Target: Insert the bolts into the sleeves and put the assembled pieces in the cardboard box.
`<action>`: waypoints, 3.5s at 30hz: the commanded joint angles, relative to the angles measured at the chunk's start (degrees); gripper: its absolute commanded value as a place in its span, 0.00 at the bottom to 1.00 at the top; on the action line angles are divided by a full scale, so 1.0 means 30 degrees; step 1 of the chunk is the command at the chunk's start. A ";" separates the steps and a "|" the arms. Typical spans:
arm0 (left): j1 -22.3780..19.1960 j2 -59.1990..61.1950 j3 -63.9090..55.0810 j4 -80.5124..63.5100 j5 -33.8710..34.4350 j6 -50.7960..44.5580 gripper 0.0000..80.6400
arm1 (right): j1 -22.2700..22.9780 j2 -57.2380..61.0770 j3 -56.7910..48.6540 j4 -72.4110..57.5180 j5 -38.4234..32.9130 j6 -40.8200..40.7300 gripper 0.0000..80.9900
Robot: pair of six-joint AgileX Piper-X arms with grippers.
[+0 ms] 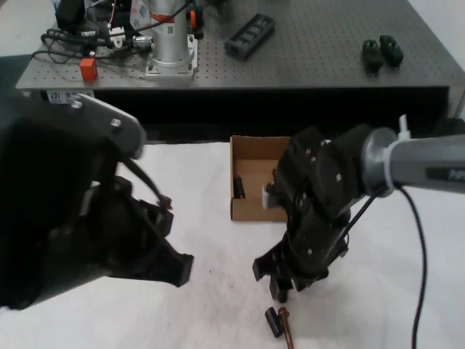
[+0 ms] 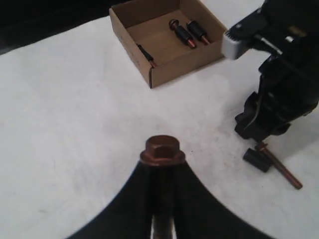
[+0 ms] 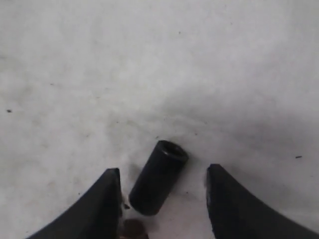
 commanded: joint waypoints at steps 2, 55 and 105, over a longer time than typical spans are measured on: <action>0.0012 -0.0871 0.0092 -0.0229 -0.0143 -0.0196 0.01 | 0.0110 0.0350 -0.0023 -0.0282 0.0115 0.0219 0.46; 0.0361 0.5139 0.0146 -1.6053 1.3865 -1.0480 0.01 | -0.0774 -1.6064 1.3063 -2.1380 -1.4966 0.7765 0.01; 0.0361 0.5139 0.0146 -0.9895 1.0238 -0.8569 0.61 | -0.3224 -0.3621 -0.0009 -1.2742 -0.0235 -0.1878 0.01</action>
